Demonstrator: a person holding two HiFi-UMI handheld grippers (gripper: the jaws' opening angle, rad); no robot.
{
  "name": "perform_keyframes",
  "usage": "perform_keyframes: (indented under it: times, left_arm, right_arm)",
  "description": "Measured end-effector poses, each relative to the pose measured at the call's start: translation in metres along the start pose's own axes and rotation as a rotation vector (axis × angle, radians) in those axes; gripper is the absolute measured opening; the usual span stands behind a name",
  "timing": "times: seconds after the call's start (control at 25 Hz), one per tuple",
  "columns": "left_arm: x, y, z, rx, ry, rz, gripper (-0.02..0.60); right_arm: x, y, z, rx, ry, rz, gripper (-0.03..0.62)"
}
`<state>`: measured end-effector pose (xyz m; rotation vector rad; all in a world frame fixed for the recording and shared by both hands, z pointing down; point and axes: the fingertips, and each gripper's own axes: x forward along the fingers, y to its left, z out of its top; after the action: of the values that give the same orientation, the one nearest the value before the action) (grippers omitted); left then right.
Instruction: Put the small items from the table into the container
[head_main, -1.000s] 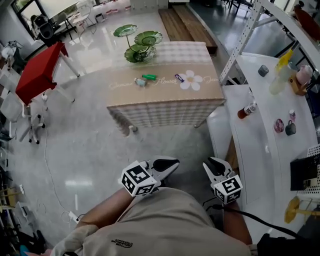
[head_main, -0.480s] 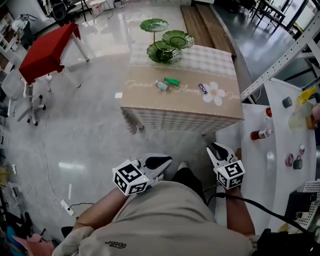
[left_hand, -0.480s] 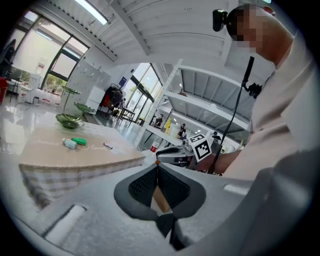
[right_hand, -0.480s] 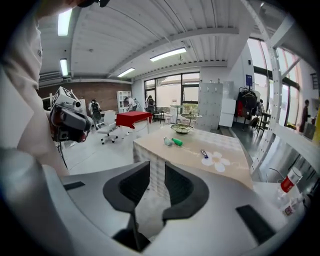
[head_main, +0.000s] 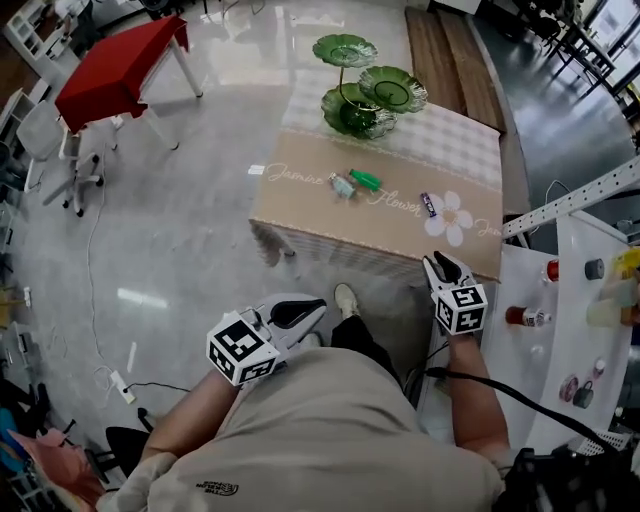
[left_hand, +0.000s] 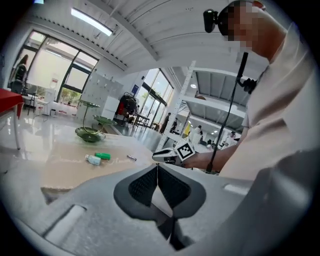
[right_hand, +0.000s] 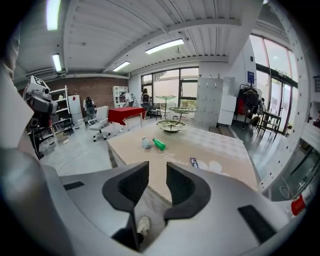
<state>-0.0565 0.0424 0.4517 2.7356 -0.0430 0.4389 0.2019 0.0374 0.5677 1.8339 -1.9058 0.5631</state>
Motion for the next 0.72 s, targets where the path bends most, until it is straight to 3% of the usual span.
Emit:
perform_keyframes:
  times: [0.12,0.44,0.72]
  left_arm:
    - [0.017,0.024,0.024,-0.011,-0.015,0.054,0.008]
    - [0.063,0.069,0.064,-0.031,-0.013,0.159,0.008]
    - [0.093,0.092,0.079,-0.055,0.001,0.225,0.008]
  right_arm:
    - [0.041,-0.033,0.0,0.031,0.024,0.018,0.15]
    - [0.135,-0.115,-0.018,0.006,0.125,0.002,0.161]
    - [0.192,-0.141,-0.037,0.014,0.194,0.04,0.161]
